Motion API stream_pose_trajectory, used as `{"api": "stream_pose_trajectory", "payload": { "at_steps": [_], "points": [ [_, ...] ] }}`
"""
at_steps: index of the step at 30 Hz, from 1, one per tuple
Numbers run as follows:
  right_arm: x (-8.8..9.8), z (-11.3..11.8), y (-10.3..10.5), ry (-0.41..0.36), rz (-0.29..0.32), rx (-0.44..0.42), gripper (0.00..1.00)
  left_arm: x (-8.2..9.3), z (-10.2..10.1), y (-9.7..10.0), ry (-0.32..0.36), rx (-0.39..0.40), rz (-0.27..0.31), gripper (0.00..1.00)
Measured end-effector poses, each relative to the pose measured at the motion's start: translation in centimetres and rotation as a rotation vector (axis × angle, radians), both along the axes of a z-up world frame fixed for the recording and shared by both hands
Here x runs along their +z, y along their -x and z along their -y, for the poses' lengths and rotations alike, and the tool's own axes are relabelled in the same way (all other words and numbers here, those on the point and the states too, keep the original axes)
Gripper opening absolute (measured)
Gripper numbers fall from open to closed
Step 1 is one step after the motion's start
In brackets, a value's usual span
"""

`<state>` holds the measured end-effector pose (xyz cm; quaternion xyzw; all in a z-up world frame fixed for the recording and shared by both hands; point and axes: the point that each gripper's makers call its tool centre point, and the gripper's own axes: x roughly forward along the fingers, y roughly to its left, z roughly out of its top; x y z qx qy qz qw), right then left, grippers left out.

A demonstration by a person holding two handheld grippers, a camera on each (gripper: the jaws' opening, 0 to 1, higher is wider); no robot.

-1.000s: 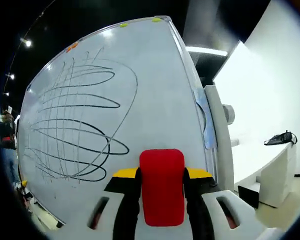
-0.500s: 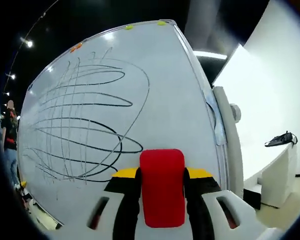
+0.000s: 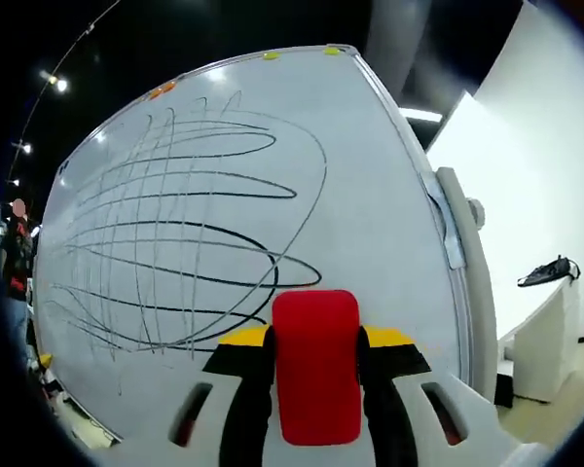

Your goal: Wipe the writing off the whiteboard with the eraser

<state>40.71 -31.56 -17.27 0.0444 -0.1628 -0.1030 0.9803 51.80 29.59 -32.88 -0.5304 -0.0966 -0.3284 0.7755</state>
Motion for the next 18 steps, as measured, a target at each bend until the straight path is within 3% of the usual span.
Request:
{"api": "stream_pose_trajectory", "payload": {
  "at_steps": [12,18],
  "points": [
    [0.0,-3.1,1.3,-0.021,0.017,-0.005,0.36,-0.1,0.0,0.0,-0.002,0.0,-0.003,0.5],
    [0.2,-5.6,1.5,0.011,0.026,-0.009,0.36,0.0,0.1,0.2,-0.004,-0.001,-0.005,0.5]
  ]
}}
